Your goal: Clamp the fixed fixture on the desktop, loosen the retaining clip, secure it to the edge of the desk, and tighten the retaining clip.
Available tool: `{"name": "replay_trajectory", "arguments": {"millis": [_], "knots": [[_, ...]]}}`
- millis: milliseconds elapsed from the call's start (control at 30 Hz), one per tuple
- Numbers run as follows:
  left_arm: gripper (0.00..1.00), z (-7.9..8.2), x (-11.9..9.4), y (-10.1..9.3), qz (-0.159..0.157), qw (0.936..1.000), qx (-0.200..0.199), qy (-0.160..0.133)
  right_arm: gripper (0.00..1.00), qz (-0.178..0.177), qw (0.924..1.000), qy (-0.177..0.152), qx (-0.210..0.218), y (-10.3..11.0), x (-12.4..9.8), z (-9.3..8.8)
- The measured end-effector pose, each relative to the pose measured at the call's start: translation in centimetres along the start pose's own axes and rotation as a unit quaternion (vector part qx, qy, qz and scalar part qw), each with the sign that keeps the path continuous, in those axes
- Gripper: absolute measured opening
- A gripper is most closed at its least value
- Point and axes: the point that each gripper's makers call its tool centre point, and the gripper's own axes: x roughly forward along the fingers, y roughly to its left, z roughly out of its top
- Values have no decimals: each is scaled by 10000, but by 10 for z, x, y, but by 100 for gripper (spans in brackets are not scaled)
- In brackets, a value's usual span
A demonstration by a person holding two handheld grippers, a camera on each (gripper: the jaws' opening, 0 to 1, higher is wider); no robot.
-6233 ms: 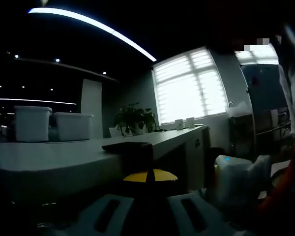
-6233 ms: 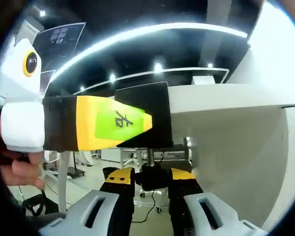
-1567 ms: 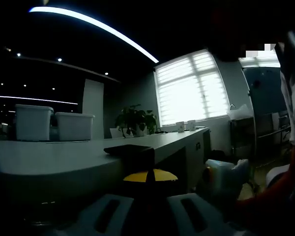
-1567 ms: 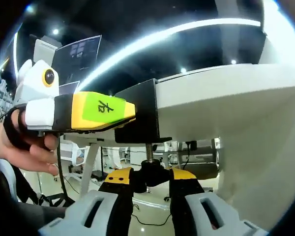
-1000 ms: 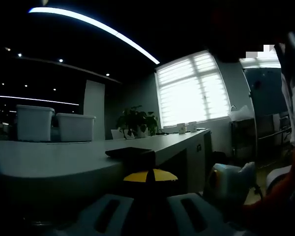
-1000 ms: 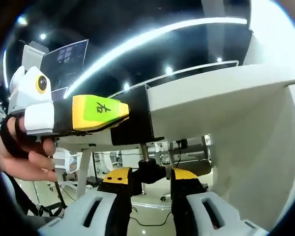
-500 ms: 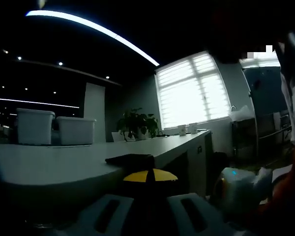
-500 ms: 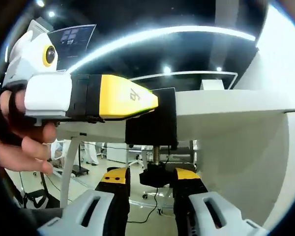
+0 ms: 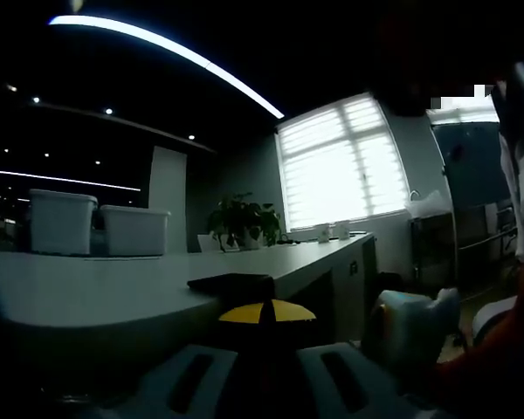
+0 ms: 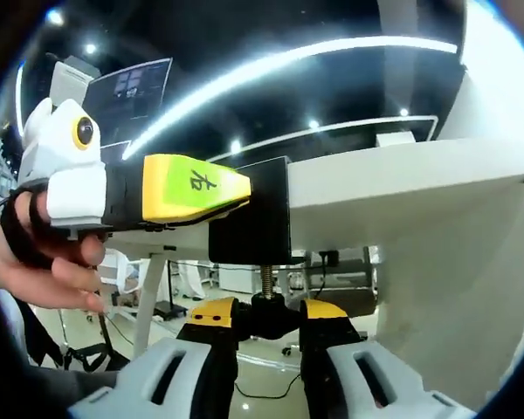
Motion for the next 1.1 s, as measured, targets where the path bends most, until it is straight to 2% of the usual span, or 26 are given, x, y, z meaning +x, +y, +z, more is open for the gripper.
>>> {"name": "replay_trajectory", "arguments": {"millis": [133,200,367,533,600,700,733,933,1033,1100], "knots": [[1,0,0,0,6,10000,0,6,27,601,9965,16,577,1,2,-4],[1,0,0,0,7,10000,-5,8,27,787,9937,83,793,1,3,-6],[1,0,0,1,-5,10000,11,42,27,910,9940,186,580,2,4,-6],[1,0,0,1,-11,10000,-22,23,27,872,9944,158,580,4,3,-6],[1,0,0,1,-8,10000,-36,15,29,728,9961,76,491,1,2,-5],[1,0,0,1,-10,10000,-15,27,33,162,9962,61,851,-7,-2,-7],[1,0,0,1,-8,10000,-9,32,32,43,9968,27,802,-5,-5,-6],[1,0,0,1,-13,10000,9,30,36,-473,9988,25,134,11,-13,4],[1,0,0,1,-6,10000,-10,16,42,-989,9946,18,-300,8,-14,11],[1,0,0,1,4,10000,-14,12,45,-1006,9946,59,-263,11,-12,12]]}}
